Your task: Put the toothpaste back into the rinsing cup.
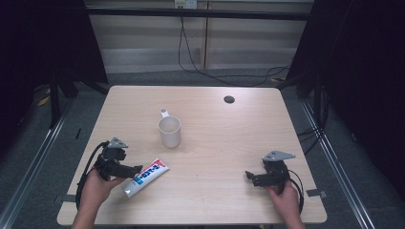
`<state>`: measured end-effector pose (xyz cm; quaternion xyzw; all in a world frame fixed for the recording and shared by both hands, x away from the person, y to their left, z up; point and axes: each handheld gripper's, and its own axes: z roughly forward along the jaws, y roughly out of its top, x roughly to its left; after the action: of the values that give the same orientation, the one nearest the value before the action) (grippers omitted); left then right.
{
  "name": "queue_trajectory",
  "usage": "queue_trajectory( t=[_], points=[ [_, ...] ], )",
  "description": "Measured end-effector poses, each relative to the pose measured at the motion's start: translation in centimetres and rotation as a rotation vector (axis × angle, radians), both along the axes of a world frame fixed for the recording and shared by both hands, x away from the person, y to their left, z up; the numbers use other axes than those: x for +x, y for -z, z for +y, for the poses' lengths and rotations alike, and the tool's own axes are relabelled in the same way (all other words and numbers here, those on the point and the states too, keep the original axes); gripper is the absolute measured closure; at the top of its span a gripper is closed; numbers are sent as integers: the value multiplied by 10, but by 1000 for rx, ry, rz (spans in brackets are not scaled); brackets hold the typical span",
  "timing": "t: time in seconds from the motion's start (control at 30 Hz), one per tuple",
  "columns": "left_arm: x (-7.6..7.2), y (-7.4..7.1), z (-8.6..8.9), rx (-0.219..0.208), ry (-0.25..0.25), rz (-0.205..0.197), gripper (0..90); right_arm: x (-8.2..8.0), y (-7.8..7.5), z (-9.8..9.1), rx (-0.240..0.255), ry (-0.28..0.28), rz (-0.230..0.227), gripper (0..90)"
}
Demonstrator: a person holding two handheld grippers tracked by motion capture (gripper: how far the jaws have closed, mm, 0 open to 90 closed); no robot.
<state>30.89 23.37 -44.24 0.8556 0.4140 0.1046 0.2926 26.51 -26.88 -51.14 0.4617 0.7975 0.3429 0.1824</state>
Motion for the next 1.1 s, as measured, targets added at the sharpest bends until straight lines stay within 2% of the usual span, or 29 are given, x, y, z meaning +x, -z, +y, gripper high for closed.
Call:
queue_trajectory(
  t=[0.43,1.1],
  points=[
    [4,-5,-18,6,70,45,204,0,0,0,0,0,-1,113],
    [10,1,-34,32,105,81,214,0,0,0,-1,0,-1,113]
  ],
)
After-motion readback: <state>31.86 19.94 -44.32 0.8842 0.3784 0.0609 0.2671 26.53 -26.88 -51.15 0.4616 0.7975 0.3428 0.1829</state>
